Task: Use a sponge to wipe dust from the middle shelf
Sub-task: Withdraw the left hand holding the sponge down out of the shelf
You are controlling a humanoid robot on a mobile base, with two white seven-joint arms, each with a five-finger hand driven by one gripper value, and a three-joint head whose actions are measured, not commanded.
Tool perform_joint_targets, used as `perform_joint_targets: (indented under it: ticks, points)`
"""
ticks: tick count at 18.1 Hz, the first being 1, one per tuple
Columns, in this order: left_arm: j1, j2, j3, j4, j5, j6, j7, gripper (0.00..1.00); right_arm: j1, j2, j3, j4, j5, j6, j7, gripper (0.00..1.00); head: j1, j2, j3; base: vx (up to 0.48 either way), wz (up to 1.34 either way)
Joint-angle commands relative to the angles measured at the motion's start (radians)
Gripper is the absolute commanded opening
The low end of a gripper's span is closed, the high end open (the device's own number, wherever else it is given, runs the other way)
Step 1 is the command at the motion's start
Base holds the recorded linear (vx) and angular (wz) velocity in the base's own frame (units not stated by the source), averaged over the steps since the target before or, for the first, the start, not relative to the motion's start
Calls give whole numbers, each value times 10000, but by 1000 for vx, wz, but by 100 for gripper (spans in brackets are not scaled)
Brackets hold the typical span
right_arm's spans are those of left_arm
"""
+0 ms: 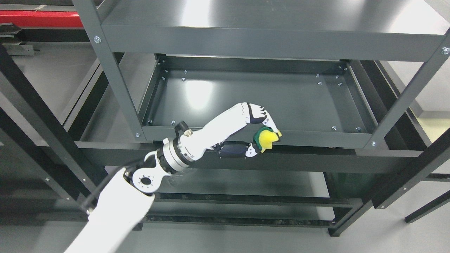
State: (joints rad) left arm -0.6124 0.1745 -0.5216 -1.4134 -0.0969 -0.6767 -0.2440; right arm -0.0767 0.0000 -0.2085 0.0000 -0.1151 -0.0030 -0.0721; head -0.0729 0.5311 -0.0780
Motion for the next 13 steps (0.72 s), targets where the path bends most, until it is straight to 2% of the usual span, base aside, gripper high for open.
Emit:
perform_joint_targets:
  ticks: [1, 4, 6, 8, 13]
  points:
    - [2379, -1571, 3172, 116, -227, 1517, 1451, 2, 0, -175, -1, -175, 0, 736, 0, 100, 0, 0, 0, 0, 0]
    - [3146, -1571, 3636, -1094, -227, 3019, 3324, 1, 0, -175, -1, -175, 0, 736, 0, 100, 0, 0, 0, 0, 0]
    - [3606, -1571, 3636, -2166, -212, 3407, 4139, 1, 0, -175, -1, -175, 0, 736, 0, 100, 0, 0, 0, 0, 0]
    - [3807, -1571, 3667, -2829, -212, 3697, 4219, 1, 0, -175, -1, -175, 0, 736, 0, 100, 0, 0, 0, 0, 0]
    - [3900, -1571, 4204, -3565, 431, 5307, 4189, 0, 0, -175, -1, -175, 0, 736, 0, 100, 0, 0, 0, 0, 0]
